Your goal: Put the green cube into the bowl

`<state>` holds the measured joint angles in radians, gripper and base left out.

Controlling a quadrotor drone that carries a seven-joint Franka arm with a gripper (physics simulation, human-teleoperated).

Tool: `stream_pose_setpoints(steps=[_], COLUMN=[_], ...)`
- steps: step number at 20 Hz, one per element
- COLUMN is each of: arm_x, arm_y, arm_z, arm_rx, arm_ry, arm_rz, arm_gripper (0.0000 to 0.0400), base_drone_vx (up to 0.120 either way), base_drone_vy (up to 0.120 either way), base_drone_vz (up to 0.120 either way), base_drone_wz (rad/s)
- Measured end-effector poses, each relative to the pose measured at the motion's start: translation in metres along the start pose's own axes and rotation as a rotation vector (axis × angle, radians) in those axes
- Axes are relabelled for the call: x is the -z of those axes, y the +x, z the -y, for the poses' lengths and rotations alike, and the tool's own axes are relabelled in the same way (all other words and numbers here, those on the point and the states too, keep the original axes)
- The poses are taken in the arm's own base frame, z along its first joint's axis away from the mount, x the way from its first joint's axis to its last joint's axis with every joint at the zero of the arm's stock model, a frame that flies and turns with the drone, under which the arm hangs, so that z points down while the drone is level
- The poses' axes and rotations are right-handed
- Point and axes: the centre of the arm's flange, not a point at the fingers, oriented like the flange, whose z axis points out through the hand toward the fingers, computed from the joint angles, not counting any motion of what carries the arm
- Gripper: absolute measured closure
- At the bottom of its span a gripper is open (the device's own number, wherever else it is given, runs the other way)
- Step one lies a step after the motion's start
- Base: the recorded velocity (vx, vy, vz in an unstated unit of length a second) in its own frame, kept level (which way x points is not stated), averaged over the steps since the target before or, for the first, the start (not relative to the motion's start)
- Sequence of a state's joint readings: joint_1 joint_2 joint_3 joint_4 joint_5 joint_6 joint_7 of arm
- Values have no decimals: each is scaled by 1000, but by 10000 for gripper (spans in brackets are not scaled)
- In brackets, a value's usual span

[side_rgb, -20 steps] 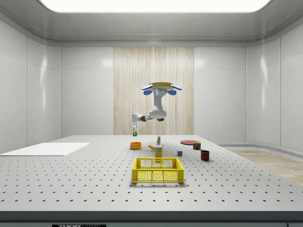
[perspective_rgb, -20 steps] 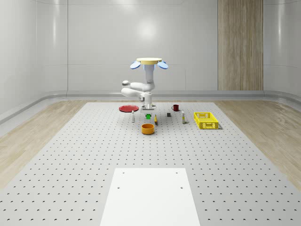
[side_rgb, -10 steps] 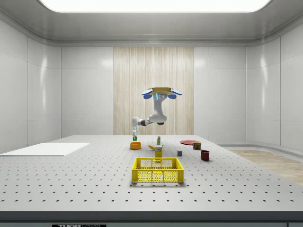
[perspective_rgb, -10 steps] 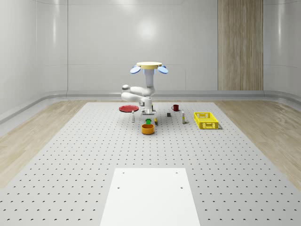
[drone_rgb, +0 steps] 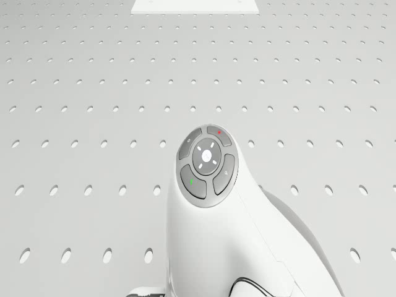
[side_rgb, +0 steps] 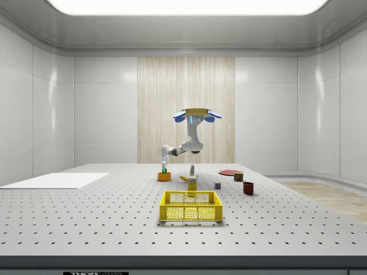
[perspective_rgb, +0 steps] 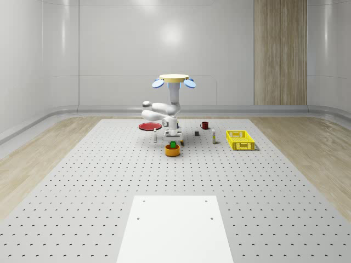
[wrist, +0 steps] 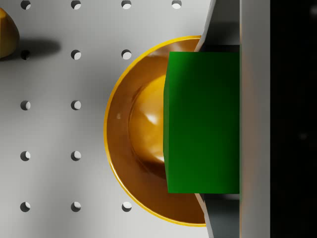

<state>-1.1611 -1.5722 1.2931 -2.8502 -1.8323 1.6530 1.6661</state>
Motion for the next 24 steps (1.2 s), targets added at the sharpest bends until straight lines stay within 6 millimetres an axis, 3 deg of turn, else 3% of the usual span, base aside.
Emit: stream_pose_setpoints(steps=[11, 16, 24], arm_x=[-40, -44, -21], arm_y=[0, 0, 0], arm_z=[0, 0, 0], arm_rx=[8, 4, 1], arm_ry=[-1, -1, -1], arm_rz=[-1, -2, -2], arm_gripper=[149, 46, 6], base_drone_vx=[0, 0, 0], base_drone_vy=[0, 0, 0], base_drone_vz=[0, 0, 0], base_drone_wz=[0, 0, 0])
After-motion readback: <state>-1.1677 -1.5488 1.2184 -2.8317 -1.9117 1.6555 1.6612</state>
